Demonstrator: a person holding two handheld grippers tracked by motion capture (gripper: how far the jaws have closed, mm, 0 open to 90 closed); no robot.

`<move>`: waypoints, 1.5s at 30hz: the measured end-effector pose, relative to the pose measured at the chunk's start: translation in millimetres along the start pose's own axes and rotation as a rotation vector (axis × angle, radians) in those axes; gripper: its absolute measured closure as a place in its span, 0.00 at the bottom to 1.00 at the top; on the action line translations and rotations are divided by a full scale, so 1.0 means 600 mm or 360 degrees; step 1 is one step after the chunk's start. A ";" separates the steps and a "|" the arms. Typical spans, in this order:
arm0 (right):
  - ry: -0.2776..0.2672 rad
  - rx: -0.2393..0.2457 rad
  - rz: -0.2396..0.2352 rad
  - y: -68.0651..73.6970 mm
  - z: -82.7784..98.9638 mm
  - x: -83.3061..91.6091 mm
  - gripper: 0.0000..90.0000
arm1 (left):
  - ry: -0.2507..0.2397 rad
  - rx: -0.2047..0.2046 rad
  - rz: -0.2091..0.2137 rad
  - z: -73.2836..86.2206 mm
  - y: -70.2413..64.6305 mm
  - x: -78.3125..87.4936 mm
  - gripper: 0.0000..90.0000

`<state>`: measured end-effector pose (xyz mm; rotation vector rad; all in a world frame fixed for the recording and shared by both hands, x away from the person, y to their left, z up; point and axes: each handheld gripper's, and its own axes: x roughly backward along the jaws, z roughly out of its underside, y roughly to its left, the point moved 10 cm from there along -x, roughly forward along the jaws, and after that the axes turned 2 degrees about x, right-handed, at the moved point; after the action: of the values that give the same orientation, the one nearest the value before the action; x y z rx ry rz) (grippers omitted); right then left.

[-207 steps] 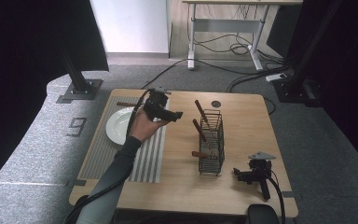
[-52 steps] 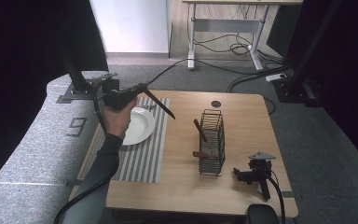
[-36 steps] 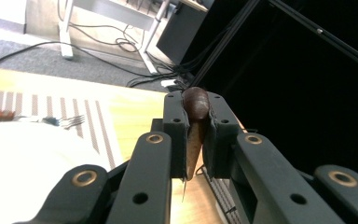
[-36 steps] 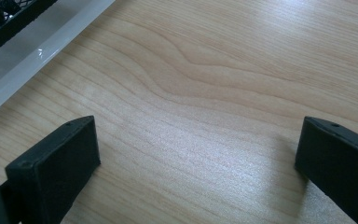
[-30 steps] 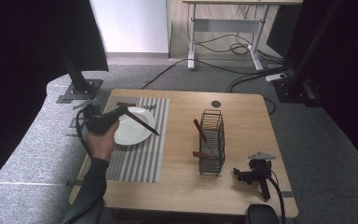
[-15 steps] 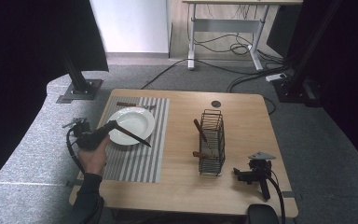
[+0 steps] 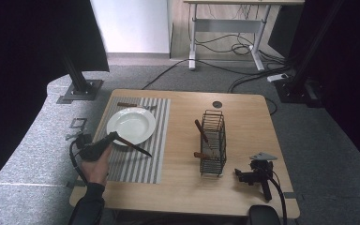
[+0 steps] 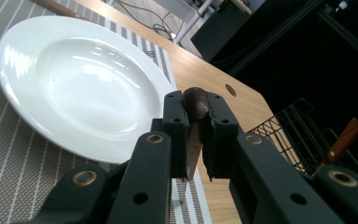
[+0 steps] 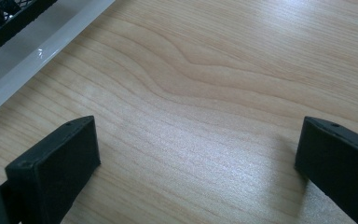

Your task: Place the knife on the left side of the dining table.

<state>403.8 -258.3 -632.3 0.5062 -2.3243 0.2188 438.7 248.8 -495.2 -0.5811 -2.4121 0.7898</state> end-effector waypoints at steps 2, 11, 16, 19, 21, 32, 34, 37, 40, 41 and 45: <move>0.0001 0.0000 0.0000 0.000 0.000 0.000 0.00 | -0.0001 0.0011 0.0008 0.001 0.004 0.001 0.89; 0.0001 0.0001 0.0000 0.000 0.000 0.000 0.00 | -0.0007 -0.0009 -0.0060 0.007 0.046 0.003 0.85; 0.0001 0.0001 0.0000 0.000 0.000 0.000 0.00 | 0.0002 0.0000 -0.0101 0.013 0.077 -0.001 0.81; 0.0001 0.0001 0.0000 0.000 0.000 0.000 0.00 | 0.0006 -0.0012 -0.0121 0.016 0.090 -0.004 0.79; 0.0000 0.0000 0.0001 0.000 0.000 0.000 0.00 | 0.0007 -0.0010 -0.0121 0.017 0.093 -0.005 0.79; 0.0001 0.0001 0.0000 0.000 0.000 0.000 0.00 | 0.0034 -0.0052 -0.0171 0.024 0.122 -0.018 0.73; 0.0000 0.0000 0.0000 0.000 0.000 0.000 0.00 | 0.0038 -0.0053 -0.0176 0.025 0.124 -0.019 0.72; 0.0001 0.0001 0.0000 0.000 0.000 0.000 0.00 | 0.0042 -0.0041 -0.0174 0.028 0.131 -0.020 0.71; 0.0001 0.0001 0.0000 0.000 0.000 0.000 0.00 | 0.0061 -0.0041 -0.0185 0.033 0.142 -0.023 0.69; 0.0001 0.0001 0.0000 0.000 0.000 0.000 0.00 | 0.0061 -0.0041 -0.0185 0.033 0.142 -0.023 0.68; 0.0000 0.0000 0.0001 0.000 0.000 0.000 0.00 | 0.0081 -0.0050 -0.0200 0.037 0.153 -0.024 0.65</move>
<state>403.8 -258.3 -632.3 0.5057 -2.3244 0.2191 457.5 299.6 -574.1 -0.4508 -2.3919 0.6775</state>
